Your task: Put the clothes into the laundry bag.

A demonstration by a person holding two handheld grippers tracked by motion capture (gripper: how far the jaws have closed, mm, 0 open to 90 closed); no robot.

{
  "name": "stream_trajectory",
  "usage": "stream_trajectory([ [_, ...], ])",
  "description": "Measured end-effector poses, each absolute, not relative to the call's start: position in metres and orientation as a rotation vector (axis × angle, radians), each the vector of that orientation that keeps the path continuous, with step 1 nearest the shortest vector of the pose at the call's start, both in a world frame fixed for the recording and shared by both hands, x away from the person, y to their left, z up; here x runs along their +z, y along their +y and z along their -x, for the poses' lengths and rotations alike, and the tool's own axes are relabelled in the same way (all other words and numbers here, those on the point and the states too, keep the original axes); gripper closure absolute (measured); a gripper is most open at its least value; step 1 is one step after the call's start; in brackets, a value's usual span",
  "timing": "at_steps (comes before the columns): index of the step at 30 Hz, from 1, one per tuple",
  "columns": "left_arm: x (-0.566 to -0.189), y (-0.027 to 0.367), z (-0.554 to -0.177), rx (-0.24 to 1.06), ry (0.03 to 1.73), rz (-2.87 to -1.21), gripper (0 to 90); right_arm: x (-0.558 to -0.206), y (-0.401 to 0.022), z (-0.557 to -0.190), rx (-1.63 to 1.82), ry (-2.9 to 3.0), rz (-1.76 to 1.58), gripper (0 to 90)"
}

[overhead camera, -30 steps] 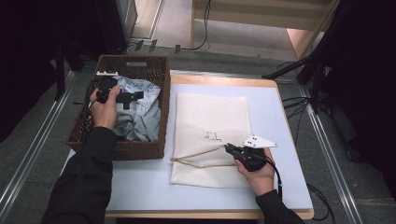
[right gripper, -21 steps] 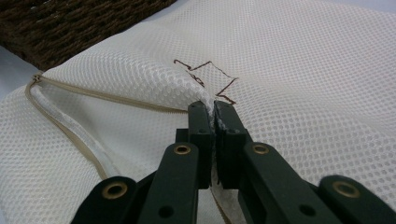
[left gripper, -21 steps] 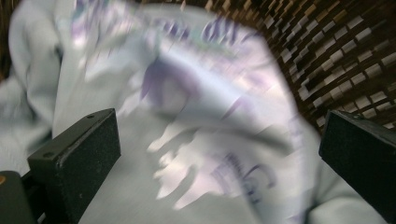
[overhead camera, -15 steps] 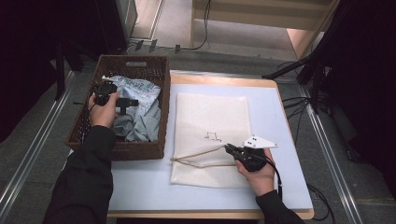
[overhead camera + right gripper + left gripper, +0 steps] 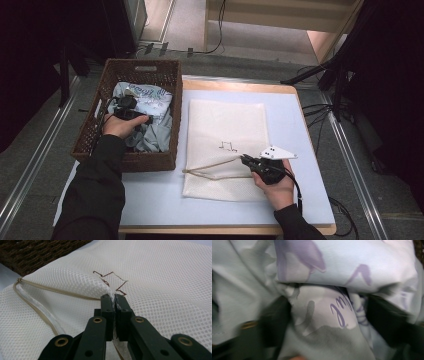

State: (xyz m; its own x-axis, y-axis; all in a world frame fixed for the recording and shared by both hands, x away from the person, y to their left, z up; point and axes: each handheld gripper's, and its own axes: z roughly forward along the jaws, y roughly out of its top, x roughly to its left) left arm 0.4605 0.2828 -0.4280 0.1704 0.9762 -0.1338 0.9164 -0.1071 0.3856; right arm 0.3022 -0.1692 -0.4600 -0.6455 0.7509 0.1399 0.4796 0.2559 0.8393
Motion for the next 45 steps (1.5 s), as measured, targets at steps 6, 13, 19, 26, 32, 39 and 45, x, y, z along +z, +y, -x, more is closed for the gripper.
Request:
stream_trajectory([
  [6, -0.42, 0.268, -0.457, 0.093, 1.653, -2.115, 71.6, -0.459, -0.17, -0.303, 1.343, 2.24, -1.135, 87.4],
  [13, -0.415, 0.252, -0.453, -0.005, 1.463, -2.156, 68.0, -0.46, -0.167, -0.304, 1.34, 2.24, -1.133, 87.4],
  [19, -0.398, 0.267, -0.455, 0.114, 1.515, -1.948, 35.1, -0.46, -0.168, -0.307, 1.346, 2.245, -1.132, 87.3],
  [26, -0.391, 0.279, -0.459, 0.25, 1.586, -1.842, 12.5, -0.459, -0.171, -0.309, 1.369, 2.245, -1.14, 87.3],
  [32, -0.415, 0.277, -0.47, 0.215, 1.766, -1.963, 7.6, -0.459, -0.17, -0.307, 1.364, 2.249, -1.133, 87.3],
  [39, -0.427, 0.259, -0.471, 0.108, 1.688, -2.155, 20.6, -0.46, -0.169, -0.306, 1.359, 2.251, -1.132, 87.3],
  [45, -0.422, 0.25, -0.466, -0.024, 1.532, -2.182, 70.7, -0.461, -0.169, -0.306, 1.354, 2.255, -1.128, 87.3],
])
